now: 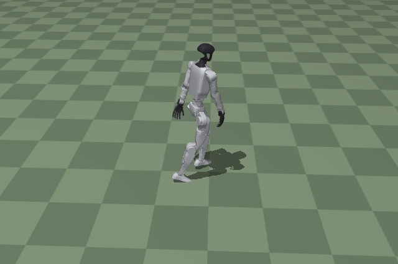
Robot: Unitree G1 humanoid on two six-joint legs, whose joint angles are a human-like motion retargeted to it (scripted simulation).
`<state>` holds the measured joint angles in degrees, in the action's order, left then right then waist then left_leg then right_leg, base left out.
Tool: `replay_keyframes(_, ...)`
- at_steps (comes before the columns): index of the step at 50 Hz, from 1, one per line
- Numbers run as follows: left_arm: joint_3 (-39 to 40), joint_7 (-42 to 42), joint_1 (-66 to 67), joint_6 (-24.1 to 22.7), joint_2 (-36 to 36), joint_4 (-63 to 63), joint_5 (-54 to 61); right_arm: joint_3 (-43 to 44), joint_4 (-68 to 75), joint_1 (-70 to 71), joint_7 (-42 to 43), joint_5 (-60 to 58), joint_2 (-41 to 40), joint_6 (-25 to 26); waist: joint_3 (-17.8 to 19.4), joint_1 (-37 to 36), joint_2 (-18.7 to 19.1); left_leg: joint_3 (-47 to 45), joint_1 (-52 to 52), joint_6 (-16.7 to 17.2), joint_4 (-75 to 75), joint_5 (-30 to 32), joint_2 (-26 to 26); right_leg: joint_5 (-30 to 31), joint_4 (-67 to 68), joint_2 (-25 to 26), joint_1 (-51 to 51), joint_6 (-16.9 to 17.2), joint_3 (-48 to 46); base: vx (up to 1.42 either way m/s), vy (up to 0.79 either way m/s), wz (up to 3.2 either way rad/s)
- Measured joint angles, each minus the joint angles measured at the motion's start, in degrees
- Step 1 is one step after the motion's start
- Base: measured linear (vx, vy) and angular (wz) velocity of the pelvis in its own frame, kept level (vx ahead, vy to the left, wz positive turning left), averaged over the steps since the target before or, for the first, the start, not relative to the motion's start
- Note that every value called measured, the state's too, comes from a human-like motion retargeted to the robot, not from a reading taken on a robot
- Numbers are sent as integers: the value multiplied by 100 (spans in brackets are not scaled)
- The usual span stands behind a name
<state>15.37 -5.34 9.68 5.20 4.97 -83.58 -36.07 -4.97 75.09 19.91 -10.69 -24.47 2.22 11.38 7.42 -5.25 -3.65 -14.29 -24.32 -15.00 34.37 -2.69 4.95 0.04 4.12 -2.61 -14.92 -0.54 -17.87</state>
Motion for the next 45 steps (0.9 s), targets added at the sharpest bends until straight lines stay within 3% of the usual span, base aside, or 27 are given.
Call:
replay_keyframes(3, -50, -802, -150, -78, -4, -49, -305, -316, 202, -17, -77, 254, -203, -158, -58, -394, 5, -316, 211, 0, 517, -384, -678, 449, 158, 6, -224, 192, -790, 65, -29, -127)
replay_keyframes(5, -125, -1116, -234, -164, 12, -5, -650, -446, 215, -55, -516, 20, -238, -153, -69, -634, 96, -390, 450, 0, 490, -512, -776, 835, 407, -95, -279, 380, -1038, 59, 20, -105)
replay_keyframes(8, -383, -831, -293, -284, 109, 117, -750, -398, 89, -89, -781, -755, -265, -6, -29, -487, 350, -529, 926, 0, 18, -228, -875, 1356, 1390, -64, 21, 814, -414, 45, 37, -37)
replay_keyframes(10, -494, -515, -360, -261, 219, 137, -612, -554, -74, -202, -589, -1006, -250, -62, 31, -16, 599, -405, 1229, 0, -321, -56, -980, 1219, 2474, 144, 415, 950, -161, 52, 30, 48)
replay_keyframes(13, -538, -477, -654, -61, 465, 117, -363, -747, -343, -441, -187, -1123, -50, -164, 196, 582, 1002, -288, 1535, 0, -619, 45, -1288, 586, 4243, 187, 1179, 492, -443, 38, 23, 43)
replay_keyframes(16, -481, -661, -1100, 298, 703, 314, -190, -491, -407, -722, 206, -1275, 215, -171, 288, 888, 981, -297, 1688, 0, -947, 261, -1152, -6, 5085, 20, 2032, 354, -589, 29, 14, 38)
replay_keyframes(19, -503, -559, -1415, 347, 890, 801, 112, -65, -166, -1100, 499, -1113, 453, -29, 322, 985, 716, -250, 1896, 0, -1258, 430, -746, -437, 4501, 156, 2670, 296, -352, 36, -3, 55)
replay_keyframes(22, -616, -274, -1601, -10, 1012, 1446, 553, 319, 288, -1454, 452, -758, 642, 175, 425, 1067, 391, -116, 2197, 0, -1425, 384, -276, -778, 2888, 194, 2889, -99, -170, 36, -10, 64)
replay_keyframes(25, -755, -22, -1680, -452, 1014, 2078, 883, 657, 806, -1760, 121, -438, 806, 339, 566, 1190, 8, 143, 2622, 0, -1500, 194, 248, -310, 1381, 161, 2793, -206, 506, 55, -16, 83)
replay_keyframes(27, -779, 6, -1712, -551, 958, 2339, 937, 782, 1144, -1960, -120, -311, 851, 386, 586, 1111, -158, 235, 2886, 0, -1479, -71, 416, 539, 1056, -42, 2590, -731, 371, 60, -24, 29)
replay_keyframes(28, -749, -54, -1705, -548, 934, 2420, 899, 807, 1307, -2068, -213, -265, 835, 407, 568, 1046, -177, 97, 3041, 0, -1452, -202, 350, 652, 1075, 5, 2500, -1177, 217, 71, -21, 1)
replay_keyframes(30, -700, -267, -1629, -408, 836, 2574, 686, 890, 1673, -2225, -383, -183, 809, 447, 528, 815, -120, -72, 3331, 0, -1327, -431, 188, 175, 1221, -38, 2164, -1425, -521, 76, -12, -8)
replay_keyframes(33, -663, -354, -1398, -180, 540, 2515, 355, 1071, 2134, -2196, -416, -260, 810, 677, 540, 535, -67, -652, 3816, 0, -1102, -523, 35, -128, 1346, 11, 1798, -1373, -262, 63, 3, -19)
replay_keyframes(36, -526, -395, -1038, -143, 313, 2055, -17, 1044, 2211, -2133, -390, -407, 801, 717, 368, 709, 2, -1193, 3998, 0, -488, -236, -264, -124, 1162, 53, 1344, -983, -10, 67, 28, 37)
replay_keyframes(39, -426, -721, -847, -117, 248, 1428, -499, 943, 1943, -2010, -313, -429, 740, 514, 201, 925, 64, -988, 3413, 0, 768, -167, -460, -13, 831, -4, 1038, -740, -183, 45, 30, 64)
replay_keyframes(45, -577, -1086, -692, 17, 455, 535, -1101, 683, 1211, -1444, -137, -106, 547, 306, 233, 542, 77, -896, 2148, 0, 2826, -790, -1242, -55, 312, 175, 566, -788, -177, 31, -2, -22)
